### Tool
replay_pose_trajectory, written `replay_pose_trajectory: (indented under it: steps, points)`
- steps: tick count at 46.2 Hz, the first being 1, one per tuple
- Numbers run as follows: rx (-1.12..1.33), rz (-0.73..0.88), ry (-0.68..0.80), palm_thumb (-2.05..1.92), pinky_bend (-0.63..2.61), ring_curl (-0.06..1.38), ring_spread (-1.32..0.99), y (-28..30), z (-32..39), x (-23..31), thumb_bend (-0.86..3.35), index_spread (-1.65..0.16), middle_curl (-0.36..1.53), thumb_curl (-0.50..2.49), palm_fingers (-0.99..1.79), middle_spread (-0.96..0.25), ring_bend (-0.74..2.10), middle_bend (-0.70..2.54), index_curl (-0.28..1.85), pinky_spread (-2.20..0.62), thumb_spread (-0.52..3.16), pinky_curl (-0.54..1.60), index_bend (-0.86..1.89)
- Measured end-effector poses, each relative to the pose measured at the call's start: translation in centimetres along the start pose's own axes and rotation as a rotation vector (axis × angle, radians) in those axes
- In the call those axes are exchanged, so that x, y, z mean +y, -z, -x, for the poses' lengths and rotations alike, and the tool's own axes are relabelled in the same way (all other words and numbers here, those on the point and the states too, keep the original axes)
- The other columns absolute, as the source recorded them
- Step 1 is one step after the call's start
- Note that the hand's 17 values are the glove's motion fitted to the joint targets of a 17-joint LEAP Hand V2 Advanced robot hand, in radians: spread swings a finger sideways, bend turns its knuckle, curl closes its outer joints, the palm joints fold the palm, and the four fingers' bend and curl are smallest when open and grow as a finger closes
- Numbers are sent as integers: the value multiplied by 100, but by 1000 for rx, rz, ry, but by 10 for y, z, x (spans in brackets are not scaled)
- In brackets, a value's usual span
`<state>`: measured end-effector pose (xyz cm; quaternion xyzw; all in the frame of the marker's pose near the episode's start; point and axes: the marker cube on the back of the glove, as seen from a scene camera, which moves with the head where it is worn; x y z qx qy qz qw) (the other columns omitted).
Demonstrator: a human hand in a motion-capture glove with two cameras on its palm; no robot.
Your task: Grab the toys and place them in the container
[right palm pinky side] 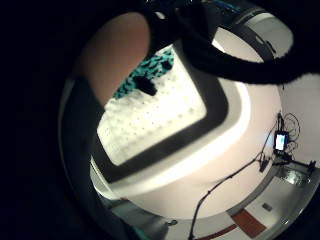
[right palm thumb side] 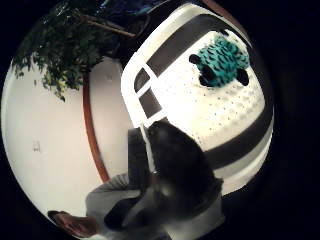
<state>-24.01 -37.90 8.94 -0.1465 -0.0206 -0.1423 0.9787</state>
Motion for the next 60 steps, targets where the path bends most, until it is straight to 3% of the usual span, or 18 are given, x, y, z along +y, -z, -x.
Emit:
replay_pose_trajectory:
  steps: [7, 19, 28, 39, 47, 60]
  points:
    - [-17, -72, -76, -11, 83, 21, -4, 35, -76, 84, -6, -36, 27, 23, -24, -12, 13, 11, 47, 8, 133, 35, 17]
    - [14, -165, -342, -10, 75, 20, -5, 71, -199, 214, -6, -37, 25, 16, -16, -12, 15, 13, 45, 9, 140, 33, 19]
    - [-24, -231, -319, -10, 74, 19, -5, 42, -183, 301, -6, -37, 24, 14, -14, -12, 15, 14, 44, 8, 141, 33, 18]
    - [-70, -276, -314, -10, 72, 17, -5, -49, -114, 416, -6, -37, 25, 11, -10, -12, 15, 16, 44, 8, 142, 32, 20]
    - [-58, -261, -396, -10, 71, 16, -5, -85, -102, 448, -6, -37, 25, 10, -9, -13, 15, 16, 45, 9, 142, 33, 21]
    - [-34, -261, -399, -9, 71, 16, -5, -88, -110, 444, -5, -37, 26, 10, -8, -13, 16, 16, 45, 9, 142, 33, 22]
